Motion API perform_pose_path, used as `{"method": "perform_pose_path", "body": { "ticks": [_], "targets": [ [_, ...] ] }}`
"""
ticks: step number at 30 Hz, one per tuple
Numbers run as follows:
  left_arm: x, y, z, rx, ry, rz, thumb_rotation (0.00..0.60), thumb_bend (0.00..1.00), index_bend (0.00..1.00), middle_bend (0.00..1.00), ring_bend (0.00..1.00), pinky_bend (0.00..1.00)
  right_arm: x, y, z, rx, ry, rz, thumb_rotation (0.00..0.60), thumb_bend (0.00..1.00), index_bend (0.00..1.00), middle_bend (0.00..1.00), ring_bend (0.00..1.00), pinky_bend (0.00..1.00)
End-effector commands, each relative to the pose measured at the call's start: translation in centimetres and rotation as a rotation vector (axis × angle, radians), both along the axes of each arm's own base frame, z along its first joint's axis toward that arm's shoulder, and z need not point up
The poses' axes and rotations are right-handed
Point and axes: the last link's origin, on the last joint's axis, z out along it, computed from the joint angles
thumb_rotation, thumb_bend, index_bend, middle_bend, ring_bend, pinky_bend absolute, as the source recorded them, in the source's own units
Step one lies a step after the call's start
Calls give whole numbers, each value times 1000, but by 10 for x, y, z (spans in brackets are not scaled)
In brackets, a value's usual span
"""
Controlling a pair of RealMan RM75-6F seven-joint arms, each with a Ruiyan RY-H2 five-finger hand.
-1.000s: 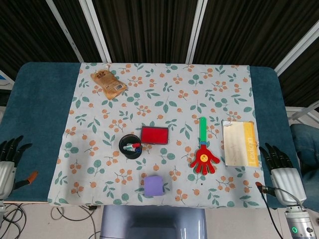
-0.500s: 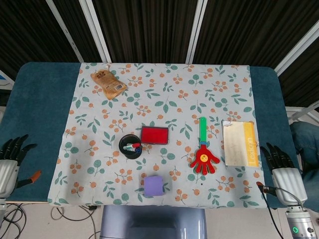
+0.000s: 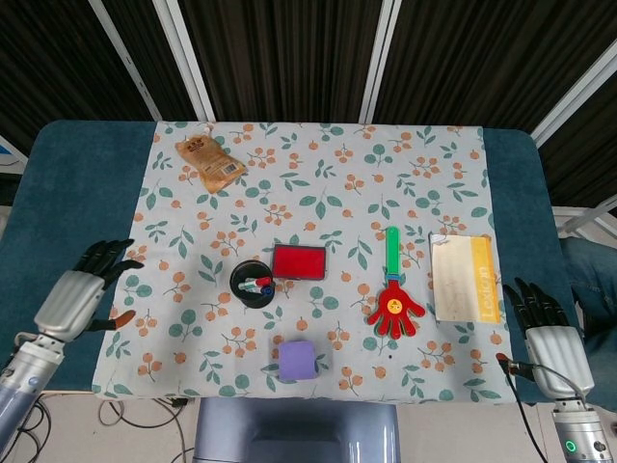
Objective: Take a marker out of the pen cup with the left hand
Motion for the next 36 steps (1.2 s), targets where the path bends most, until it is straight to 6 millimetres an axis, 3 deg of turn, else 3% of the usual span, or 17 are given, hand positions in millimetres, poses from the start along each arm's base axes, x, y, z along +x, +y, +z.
{"method": "perform_pose_path", "body": {
  "ticks": [1, 18, 36],
  "targets": [
    [27, 16, -15, -61, -25, -50, 600, 192, 275, 27, 0, 0, 0, 0, 0, -1, 0, -3, 600, 33, 5, 0, 0, 150],
    [68, 33, -89, -152, -35, -94, 600, 244, 313, 41, 0, 0, -2, -2, -1, 0, 1, -7, 600, 33, 5, 0, 0, 151],
    [115, 65, -116, -198, -72, -94, 600, 244, 347, 44, 0, 0, -4, -3, -4, 11, 13, -16, 600, 33, 5, 0, 0, 151]
  ]
}}
